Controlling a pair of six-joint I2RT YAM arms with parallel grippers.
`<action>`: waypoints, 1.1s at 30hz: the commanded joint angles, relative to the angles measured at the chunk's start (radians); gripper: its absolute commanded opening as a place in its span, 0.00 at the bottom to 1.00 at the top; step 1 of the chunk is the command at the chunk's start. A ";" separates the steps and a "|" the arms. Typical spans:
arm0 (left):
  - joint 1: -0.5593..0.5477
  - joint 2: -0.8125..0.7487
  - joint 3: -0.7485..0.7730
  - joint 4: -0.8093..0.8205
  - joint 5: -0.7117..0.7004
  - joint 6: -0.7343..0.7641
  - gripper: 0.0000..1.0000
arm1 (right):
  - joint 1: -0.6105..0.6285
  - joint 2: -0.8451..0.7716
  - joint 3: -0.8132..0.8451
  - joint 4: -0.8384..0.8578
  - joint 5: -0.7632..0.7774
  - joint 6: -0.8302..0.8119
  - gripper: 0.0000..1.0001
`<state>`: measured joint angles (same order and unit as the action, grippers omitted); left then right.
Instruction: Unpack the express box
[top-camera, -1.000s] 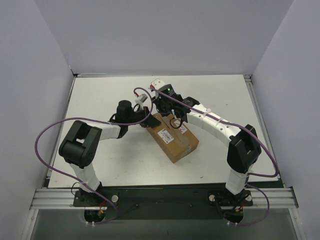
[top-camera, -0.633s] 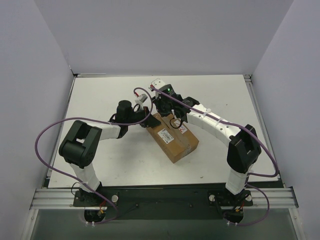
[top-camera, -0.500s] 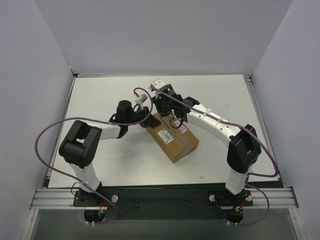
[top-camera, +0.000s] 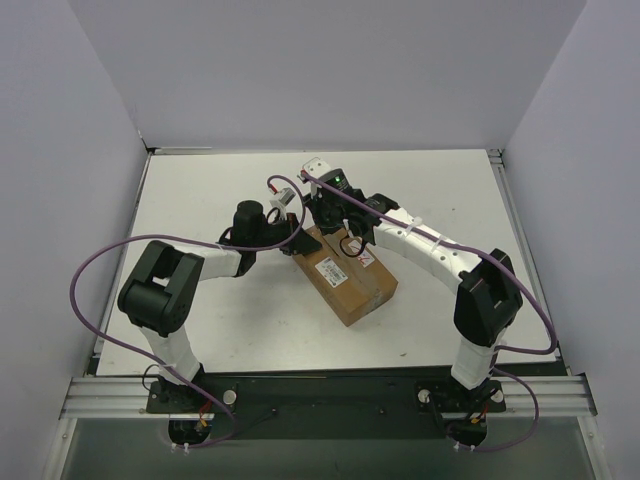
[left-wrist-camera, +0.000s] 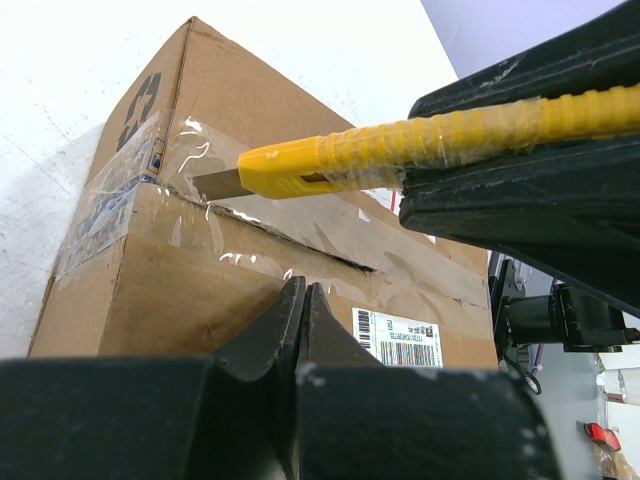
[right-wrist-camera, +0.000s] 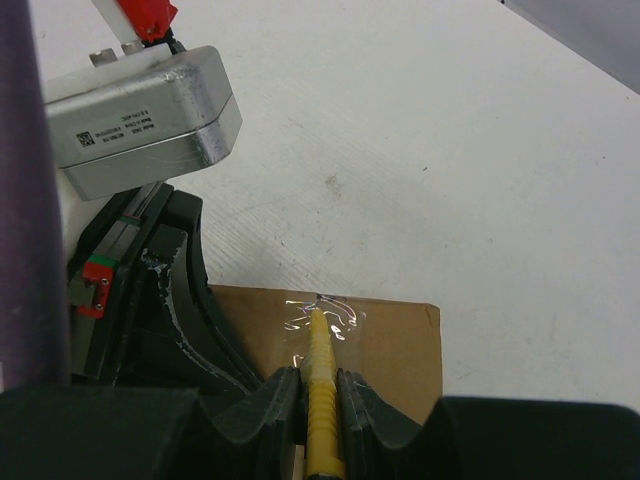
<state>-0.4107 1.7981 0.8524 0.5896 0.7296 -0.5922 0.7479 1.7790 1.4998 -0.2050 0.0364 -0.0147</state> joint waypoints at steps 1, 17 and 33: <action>0.009 0.047 -0.006 -0.063 -0.084 0.034 0.00 | 0.014 0.000 -0.006 -0.022 -0.020 0.007 0.00; 0.010 0.060 0.000 -0.082 -0.104 0.032 0.00 | 0.015 -0.044 -0.059 -0.062 0.002 -0.007 0.00; 0.015 0.069 0.004 -0.089 -0.127 0.022 0.00 | 0.015 -0.098 -0.079 -0.132 0.028 0.004 0.00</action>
<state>-0.4107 1.8122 0.8631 0.5922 0.7261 -0.6106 0.7547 1.7355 1.4307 -0.1970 0.0387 -0.0254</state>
